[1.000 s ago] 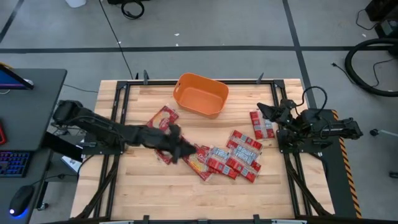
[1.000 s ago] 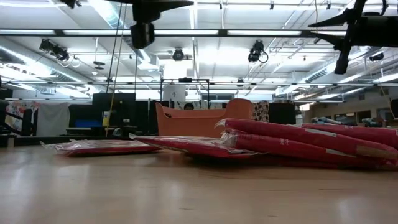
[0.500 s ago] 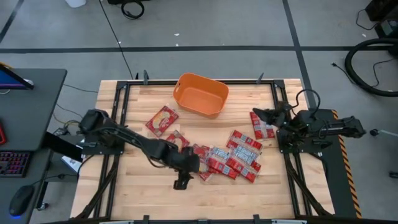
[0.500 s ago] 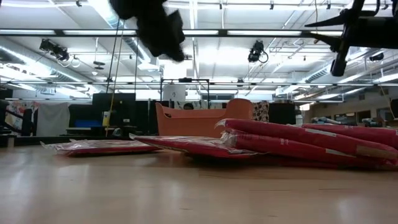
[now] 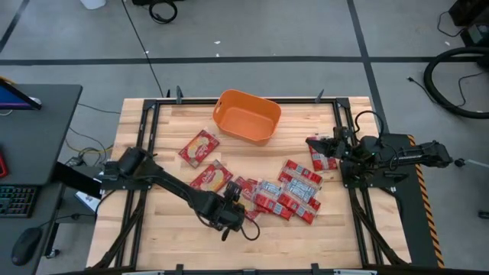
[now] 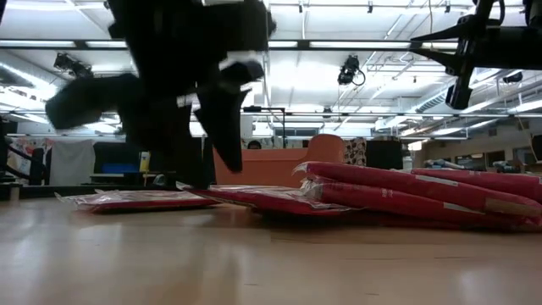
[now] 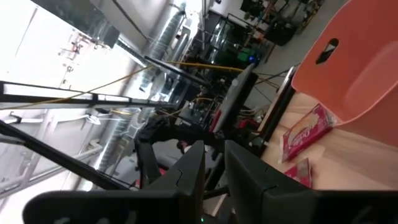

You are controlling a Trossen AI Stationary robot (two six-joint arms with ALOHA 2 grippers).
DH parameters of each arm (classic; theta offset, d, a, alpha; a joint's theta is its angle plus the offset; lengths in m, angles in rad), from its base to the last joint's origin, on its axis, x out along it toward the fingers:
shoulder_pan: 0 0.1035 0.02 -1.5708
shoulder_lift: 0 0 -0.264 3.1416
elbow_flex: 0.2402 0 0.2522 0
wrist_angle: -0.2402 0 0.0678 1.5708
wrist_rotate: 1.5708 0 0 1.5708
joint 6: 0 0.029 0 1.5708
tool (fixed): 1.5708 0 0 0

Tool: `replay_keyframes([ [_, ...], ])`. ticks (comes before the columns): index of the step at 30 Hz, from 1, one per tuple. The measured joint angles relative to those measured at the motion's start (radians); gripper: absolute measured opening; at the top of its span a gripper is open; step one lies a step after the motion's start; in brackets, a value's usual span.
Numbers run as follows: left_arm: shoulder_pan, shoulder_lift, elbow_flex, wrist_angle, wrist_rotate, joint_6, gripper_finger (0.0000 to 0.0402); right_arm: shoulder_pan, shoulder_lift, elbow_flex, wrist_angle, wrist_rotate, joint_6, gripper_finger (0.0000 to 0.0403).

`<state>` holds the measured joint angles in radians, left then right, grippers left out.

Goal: Sort popcorn bags into baskets
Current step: Put the red popcorn bag into the orange bin

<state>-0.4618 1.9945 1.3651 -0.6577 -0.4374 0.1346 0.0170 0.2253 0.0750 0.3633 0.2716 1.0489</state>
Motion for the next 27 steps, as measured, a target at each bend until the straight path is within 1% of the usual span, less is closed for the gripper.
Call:
replay_keyframes([
  [3, -0.002, 0.025, -0.001, -0.005, -0.048, -0.024, 0.0218, 0.000, 0.001, 0.000, 0.002, 0.004, 0.004, 0.0068],
  [8, -0.004, 0.032, -0.004, -0.003, -0.148, -0.040, 0.0217, 0.000, 0.004, 0.000, 0.002, 0.005, 0.008, 0.0068],
  [12, 0.000, 0.038, -0.007, 0.011, -0.144, -0.044, 0.0217, 0.000, 0.004, 0.000, 0.002, 0.007, 0.025, 0.0068],
  [16, -0.001, 0.038, -0.037, 0.018, -0.138, -0.043, 0.0217, 0.000, 0.004, 0.000, 0.002, 0.007, 0.028, 0.0068],
  [20, -0.001, 0.038, -0.051, 0.023, -0.139, -0.020, 0.0217, 0.000, 0.004, 0.000, 0.002, 0.007, 0.031, 0.0068],
  [27, 0.005, 0.038, -0.050, 0.107, -0.138, -0.010, 0.0217, 0.000, 0.004, 0.000, 0.001, 0.006, 0.033, 0.0068],
])
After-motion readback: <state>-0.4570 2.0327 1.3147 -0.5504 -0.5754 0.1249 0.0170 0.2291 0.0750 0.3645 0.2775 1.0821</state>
